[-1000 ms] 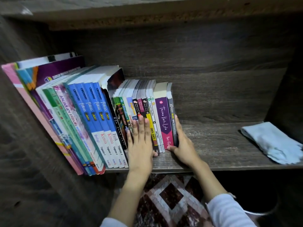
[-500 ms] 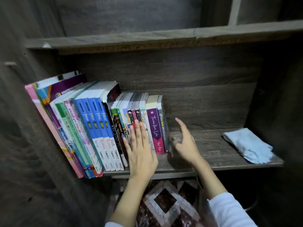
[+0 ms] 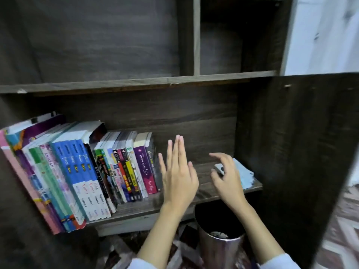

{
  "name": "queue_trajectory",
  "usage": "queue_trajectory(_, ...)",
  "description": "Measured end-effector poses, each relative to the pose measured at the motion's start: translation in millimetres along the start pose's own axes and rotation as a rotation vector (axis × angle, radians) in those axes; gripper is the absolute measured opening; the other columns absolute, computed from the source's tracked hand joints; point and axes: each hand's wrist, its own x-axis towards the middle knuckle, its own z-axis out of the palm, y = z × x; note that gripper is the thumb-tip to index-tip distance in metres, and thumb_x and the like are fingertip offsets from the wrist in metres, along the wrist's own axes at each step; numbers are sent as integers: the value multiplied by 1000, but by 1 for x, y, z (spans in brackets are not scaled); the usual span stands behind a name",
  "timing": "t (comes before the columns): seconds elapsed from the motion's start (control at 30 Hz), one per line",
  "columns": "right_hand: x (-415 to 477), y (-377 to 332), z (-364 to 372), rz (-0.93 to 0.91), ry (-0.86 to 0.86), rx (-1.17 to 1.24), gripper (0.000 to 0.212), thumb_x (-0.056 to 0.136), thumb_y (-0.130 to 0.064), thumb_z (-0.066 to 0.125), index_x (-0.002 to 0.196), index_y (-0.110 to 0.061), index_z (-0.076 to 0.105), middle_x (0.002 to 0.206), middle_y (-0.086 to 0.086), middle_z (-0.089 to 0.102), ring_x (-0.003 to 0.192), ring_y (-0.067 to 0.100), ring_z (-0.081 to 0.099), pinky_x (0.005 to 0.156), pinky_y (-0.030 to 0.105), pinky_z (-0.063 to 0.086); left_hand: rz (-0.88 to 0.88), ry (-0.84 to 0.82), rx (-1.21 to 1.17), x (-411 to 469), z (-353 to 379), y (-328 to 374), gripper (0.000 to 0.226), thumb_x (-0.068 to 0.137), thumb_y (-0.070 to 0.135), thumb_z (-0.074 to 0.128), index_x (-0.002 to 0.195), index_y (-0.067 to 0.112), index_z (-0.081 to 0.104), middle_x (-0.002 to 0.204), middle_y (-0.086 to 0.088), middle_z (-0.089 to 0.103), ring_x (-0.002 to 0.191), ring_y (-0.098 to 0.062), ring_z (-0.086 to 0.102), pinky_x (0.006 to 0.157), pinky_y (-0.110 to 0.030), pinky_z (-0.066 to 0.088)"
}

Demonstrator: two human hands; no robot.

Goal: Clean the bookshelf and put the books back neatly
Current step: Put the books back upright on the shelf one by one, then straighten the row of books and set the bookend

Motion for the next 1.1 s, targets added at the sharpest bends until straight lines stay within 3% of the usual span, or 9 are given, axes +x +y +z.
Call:
queue_trajectory(0.13, -10, 2, -48, 22, 56, -74, 38, 80, 1, 54, 114, -14, 60, 113, -6, 51, 103, -4, 45, 88, 0, 30, 45, -13, -75, -8, 9, 43, 63, 88, 22, 35, 147, 6, 21, 153, -3, 28, 142, -17, 18, 113, -47, 13)
queue_trajectory(0.2, -17, 6, -66, 33, 82, -103, 38, 76, -7, 50, 112, -15, 61, 112, -6, 53, 103, -3, 47, 90, 11, 36, 61, -14, -98, -13, 14, 61, 63, 86, 20, 36, 146, 5, 24, 152, -4, 32, 142, -19, 23, 112, -48, 14)
queue_trajectory(0.27, -26, 15, -83, 52, 105, -141, 37, 77, -2, 53, 111, -13, 61, 113, -2, 56, 105, 5, 51, 92, 21, 40, 58, -28, -137, -21, 20, 79, 63, 86, 20, 35, 146, 5, 26, 151, -3, 33, 141, -19, 25, 112, -47, 14)
queue_trajectory(0.4, -52, 34, -112, 79, 145, -230, 36, 77, 5, 56, 109, -10, 62, 110, 4, 58, 101, 3, 50, 89, 8, 35, -2, -67, -188, -48, 39, 103, 60, 86, 22, 34, 144, 7, 33, 148, -3, 39, 139, -20, 31, 111, -46, 16)
queue_trajectory(0.53, -81, 56, -131, 161, 104, -292, 37, 78, 8, 57, 110, -10, 62, 111, 3, 56, 103, 7, 50, 91, 16, 35, -126, -94, -246, -79, 60, 115, 53, 84, 18, 43, 137, 13, 44, 137, -2, 51, 129, -21, 45, 106, -45, 33)
queue_trajectory(0.7, -129, 101, -133, 312, 4, -375, 37, 79, 5, 58, 112, -10, 61, 113, 3, 56, 107, 18, 54, 91, 21, 36, -351, -299, -277, -129, 95, 111, 45, 86, 14, 52, 131, 19, 50, 131, 0, 53, 123, -22, 48, 98, -39, 37)
queue_trajectory(0.83, -163, 135, -124, 452, -121, -405, 36, 82, 0, 58, 116, -10, 58, 118, 4, 53, 113, 21, 53, 89, 18, 33, -657, -535, -292, -168, 124, 97, 39, 91, 18, 52, 130, 21, 50, 133, -1, 49, 123, -23, 47, 96, -35, 38)
queue_trajectory(1.0, -203, 168, -109, 576, -253, -420, 39, 88, -15, 61, 126, -12, 52, 124, 3, 51, 117, 20, 51, 93, 21, 35, -1004, -774, -391, -236, 154, 77, 36, 84, 22, 55, 117, 9, 62, 118, -15, 60, 109, -33, 57, 89, -36, 46)
queue_trajectory(1.1, -219, 187, -100, 653, -303, -434, 46, 89, -24, 62, 131, -14, 47, 129, 2, 49, 120, 18, 49, 97, 25, 37, -1209, -883, -429, -270, 175, 67, 40, 84, 26, 51, 112, 2, 65, 117, -18, 63, 108, -31, 58, 83, -28, 44)
